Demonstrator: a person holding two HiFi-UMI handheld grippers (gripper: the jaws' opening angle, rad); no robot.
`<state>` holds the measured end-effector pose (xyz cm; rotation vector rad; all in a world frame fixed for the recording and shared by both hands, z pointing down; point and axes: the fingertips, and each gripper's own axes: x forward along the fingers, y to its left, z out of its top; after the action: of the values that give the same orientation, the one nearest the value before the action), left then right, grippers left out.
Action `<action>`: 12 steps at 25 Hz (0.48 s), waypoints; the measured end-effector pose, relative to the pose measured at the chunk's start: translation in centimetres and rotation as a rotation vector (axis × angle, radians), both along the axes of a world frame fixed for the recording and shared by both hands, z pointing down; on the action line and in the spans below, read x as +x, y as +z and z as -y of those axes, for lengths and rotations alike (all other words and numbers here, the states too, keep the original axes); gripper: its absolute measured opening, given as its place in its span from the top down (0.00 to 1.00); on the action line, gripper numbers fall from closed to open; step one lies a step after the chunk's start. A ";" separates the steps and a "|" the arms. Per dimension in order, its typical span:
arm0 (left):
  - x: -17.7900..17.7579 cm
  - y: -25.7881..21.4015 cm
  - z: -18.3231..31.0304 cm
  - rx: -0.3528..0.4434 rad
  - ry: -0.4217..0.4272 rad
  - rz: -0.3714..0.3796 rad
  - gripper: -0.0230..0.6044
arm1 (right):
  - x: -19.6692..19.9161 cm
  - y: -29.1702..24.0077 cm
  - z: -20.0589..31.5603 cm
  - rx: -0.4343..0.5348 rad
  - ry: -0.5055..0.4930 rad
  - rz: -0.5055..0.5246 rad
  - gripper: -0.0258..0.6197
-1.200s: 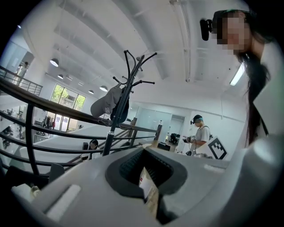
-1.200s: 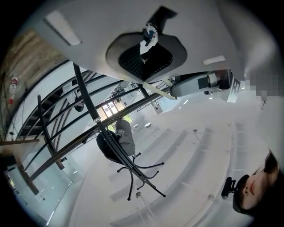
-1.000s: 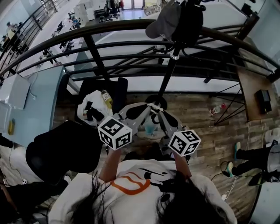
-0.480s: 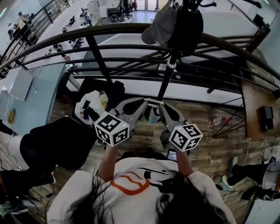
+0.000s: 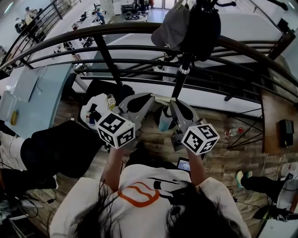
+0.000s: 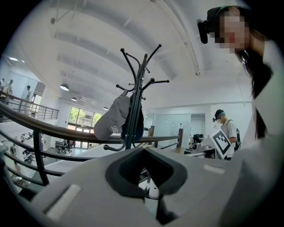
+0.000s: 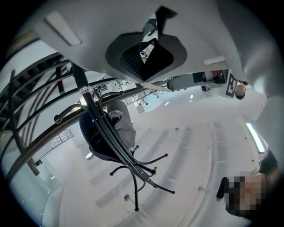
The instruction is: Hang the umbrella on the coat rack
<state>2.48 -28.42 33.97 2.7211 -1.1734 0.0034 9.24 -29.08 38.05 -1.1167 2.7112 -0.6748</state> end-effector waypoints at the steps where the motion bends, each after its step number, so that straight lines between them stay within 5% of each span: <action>1: -0.1 -0.2 0.5 0.005 -0.001 0.005 0.96 | -0.1 -0.1 0.4 -0.001 0.003 0.006 0.93; 12: -2.2 -0.9 7.7 0.028 0.038 0.004 0.96 | -2.2 -1.0 5.5 0.006 0.054 0.002 0.93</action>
<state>0.32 -36.13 33.07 2.7690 -1.1307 -0.0027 7.03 -34.55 37.01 -1.1819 2.6690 -0.6586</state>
